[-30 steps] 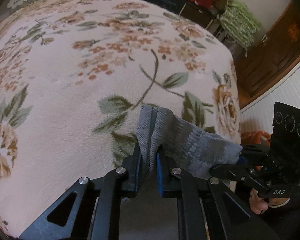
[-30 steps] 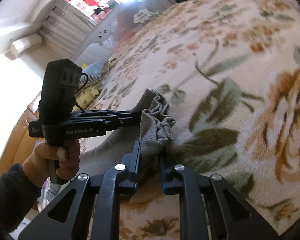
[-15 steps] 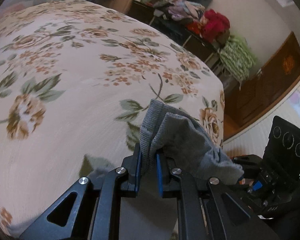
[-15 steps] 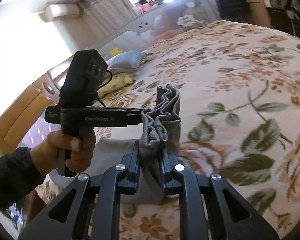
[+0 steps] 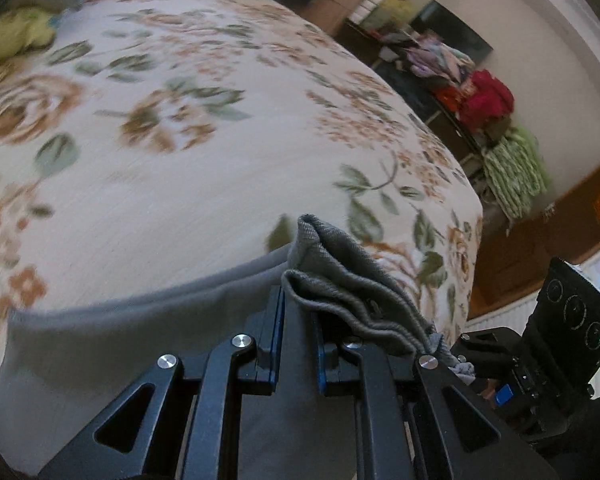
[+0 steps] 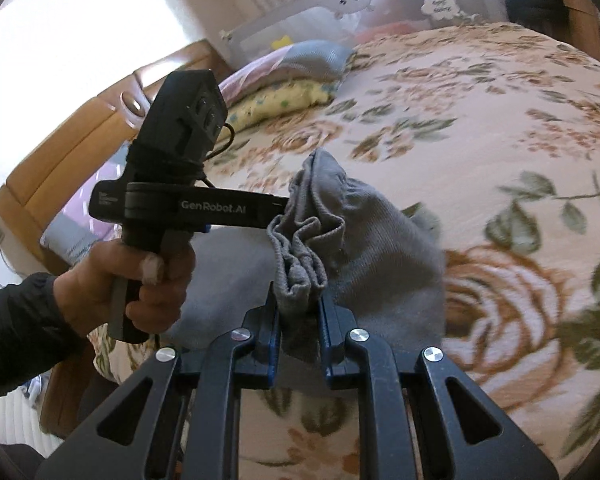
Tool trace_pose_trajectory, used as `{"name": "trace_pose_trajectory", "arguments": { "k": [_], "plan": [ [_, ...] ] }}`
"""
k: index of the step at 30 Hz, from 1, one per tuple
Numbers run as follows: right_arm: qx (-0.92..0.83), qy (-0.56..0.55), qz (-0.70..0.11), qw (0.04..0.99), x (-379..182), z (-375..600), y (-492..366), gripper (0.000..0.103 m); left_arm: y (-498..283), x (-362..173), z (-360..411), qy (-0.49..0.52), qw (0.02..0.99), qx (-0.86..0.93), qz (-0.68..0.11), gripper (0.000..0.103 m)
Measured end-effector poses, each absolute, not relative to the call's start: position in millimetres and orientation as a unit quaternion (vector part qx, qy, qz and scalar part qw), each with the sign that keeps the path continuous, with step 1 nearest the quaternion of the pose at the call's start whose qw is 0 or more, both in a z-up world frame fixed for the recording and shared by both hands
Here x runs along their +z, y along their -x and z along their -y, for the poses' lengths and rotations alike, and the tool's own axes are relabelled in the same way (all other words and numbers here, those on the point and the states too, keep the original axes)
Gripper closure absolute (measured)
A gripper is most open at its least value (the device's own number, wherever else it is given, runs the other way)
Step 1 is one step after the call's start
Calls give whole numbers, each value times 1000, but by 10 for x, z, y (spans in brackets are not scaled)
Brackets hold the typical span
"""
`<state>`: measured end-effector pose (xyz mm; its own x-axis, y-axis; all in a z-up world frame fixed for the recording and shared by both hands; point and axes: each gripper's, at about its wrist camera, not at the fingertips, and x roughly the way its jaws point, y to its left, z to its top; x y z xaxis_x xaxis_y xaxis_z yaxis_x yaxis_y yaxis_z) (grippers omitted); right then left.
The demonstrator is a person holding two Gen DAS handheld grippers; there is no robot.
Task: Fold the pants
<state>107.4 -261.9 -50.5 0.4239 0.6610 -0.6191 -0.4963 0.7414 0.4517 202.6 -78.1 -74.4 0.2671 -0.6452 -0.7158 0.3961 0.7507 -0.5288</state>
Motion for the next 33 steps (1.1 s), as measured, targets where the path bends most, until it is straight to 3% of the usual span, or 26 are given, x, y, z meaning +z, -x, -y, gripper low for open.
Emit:
{"name": "trace_pose_trajectory", "arguments": {
  "k": [10,13,17,18,29,33],
  "plan": [
    [355,-92,-439,820,-662,2410,-1098,82,-1890,-837,482,149,788,-293,-521,91],
    [359,-88,-444,816,-657,2383,-1075,76,-1827,-829,390,161,790,-278,-522,90],
    [375,-90,-436,813,-554,2385,-993,57,-1735,-750,272,176,799,-257,-514,90],
    [381,-93,-430,813,-511,2396,-968,56,-1704,-716,246,180,802,-254,-510,89],
    [354,-121,-402,835,-326,2606,-1094,57,-1423,-505,394,214,805,-260,-489,86],
    [320,-144,-427,834,-478,2686,-1291,74,-1346,-607,597,196,803,-249,-504,86]
  ]
}}
